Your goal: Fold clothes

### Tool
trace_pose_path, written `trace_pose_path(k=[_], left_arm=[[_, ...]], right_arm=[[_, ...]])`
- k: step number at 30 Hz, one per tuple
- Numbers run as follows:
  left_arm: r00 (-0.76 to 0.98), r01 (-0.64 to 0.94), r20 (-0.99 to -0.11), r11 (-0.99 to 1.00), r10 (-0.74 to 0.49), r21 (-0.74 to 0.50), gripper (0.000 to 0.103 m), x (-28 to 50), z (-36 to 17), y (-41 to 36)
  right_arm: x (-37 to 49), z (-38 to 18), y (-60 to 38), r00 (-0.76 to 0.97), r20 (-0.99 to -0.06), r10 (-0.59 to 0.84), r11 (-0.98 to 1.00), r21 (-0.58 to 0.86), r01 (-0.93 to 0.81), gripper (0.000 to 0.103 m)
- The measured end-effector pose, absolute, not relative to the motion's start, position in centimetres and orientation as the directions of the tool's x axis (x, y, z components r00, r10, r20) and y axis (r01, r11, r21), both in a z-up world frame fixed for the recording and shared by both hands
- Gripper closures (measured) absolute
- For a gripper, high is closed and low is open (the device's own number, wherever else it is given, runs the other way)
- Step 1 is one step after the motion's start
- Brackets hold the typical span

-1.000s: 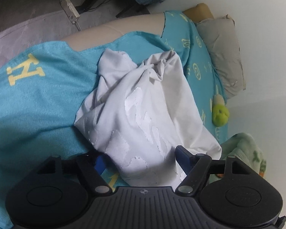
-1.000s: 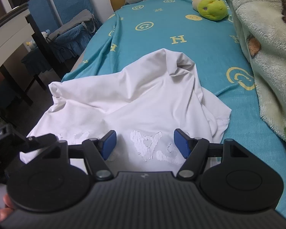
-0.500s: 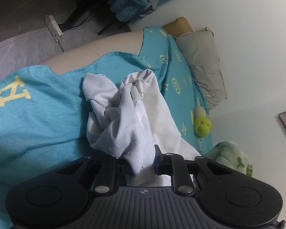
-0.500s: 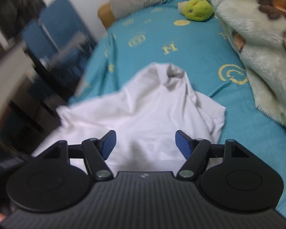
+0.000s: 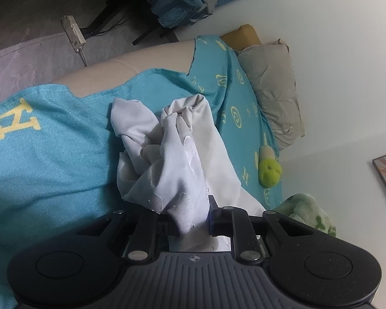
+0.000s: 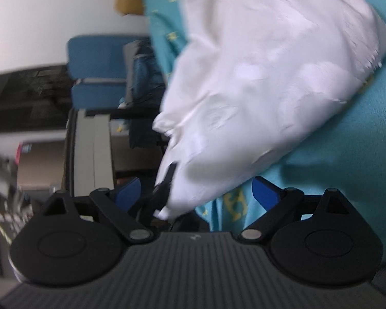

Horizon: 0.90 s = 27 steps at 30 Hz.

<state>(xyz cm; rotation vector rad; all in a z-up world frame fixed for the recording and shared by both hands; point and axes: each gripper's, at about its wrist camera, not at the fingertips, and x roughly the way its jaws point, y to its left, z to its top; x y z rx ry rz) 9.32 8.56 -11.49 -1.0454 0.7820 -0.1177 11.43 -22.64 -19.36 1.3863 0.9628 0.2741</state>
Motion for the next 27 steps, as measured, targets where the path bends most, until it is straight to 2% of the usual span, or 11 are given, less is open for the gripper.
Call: trace_pose_path(k=[7, 10, 12, 17, 20, 27], left_arm=[[0.748, -0.271, -0.496, 0.479, -0.441, -0.835, 0.084, 9.1, -11.8, 8.7], [0.748, -0.268, -0.501, 0.493, -0.435, -0.828, 0.084, 9.1, -11.6, 8.5], [0.747, -0.269, -0.506, 0.5, -0.432, -0.824, 0.084, 9.1, -11.6, 8.5], [0.75, -0.264, -0.501, 0.5, -0.431, -0.825, 0.084, 9.1, -11.5, 8.6], [0.757, -0.251, -0.486, 0.493, -0.435, -0.833, 0.085, 9.0, -11.2, 8.7], [0.766, -0.203, -0.431, 0.457, -0.477, -0.866, 0.086, 8.0, -8.6, 9.2]], right_arm=[[10.0, -21.2, -26.4, 0.789, -0.39, 0.474, 0.035, 0.904, 0.426, 0.01], [9.3, -20.9, -27.1, 0.818, -0.407, 0.407, 0.036, 0.902, 0.43, 0.025], [9.3, -20.8, -27.0, 0.817, -0.421, 0.395, 0.055, 0.898, 0.436, 0.03], [9.4, -20.1, -26.7, 0.811, -0.455, 0.367, 0.136, 0.889, 0.437, 0.07], [9.4, -18.9, -26.8, 0.825, -0.445, 0.349, 0.201, 0.895, 0.398, 0.077], [7.2, -14.9, -27.0, 0.855, -0.399, 0.331, 0.282, 0.907, 0.314, 0.081]])
